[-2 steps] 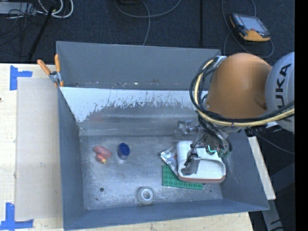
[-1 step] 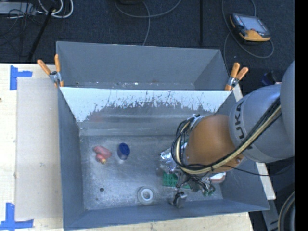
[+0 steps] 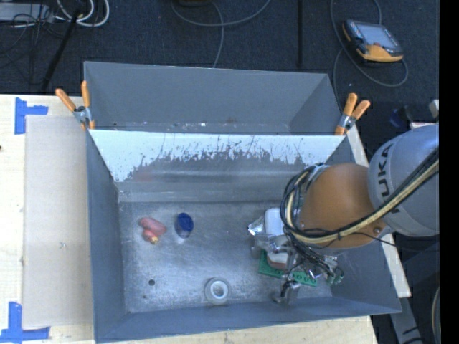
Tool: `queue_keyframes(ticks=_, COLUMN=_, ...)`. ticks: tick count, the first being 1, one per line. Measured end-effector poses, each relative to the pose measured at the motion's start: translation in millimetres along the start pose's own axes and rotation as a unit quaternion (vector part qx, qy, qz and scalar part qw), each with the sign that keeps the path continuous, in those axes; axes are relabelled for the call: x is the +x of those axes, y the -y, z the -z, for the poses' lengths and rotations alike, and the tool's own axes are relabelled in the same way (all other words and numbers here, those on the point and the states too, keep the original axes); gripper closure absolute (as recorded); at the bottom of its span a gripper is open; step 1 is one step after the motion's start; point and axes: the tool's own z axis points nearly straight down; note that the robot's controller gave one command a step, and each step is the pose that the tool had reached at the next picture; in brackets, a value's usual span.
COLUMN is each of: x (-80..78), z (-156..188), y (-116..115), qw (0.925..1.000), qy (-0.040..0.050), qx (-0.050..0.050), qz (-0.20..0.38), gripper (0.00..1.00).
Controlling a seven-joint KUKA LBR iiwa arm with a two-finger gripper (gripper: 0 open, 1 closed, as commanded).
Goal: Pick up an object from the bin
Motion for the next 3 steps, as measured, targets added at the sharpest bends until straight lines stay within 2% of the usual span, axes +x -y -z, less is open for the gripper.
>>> queue_keyframes(ticks=1, x=-0.1, z=-1, y=-6, qw=1.0, qy=-0.0014, qx=-0.004, qz=0.002, gripper=1.0)
queue_keyframes(ticks=2, x=-17.3, z=106, y=12, qw=0.9996, qy=0.001, qx=0.0, qz=0.03, gripper=1.0)
queue_keyframes(ticks=3, x=-62.1, z=32, y=32, qw=0.9989, qy=-0.0031, qx=-0.002, qz=-0.046, gripper=1.0)
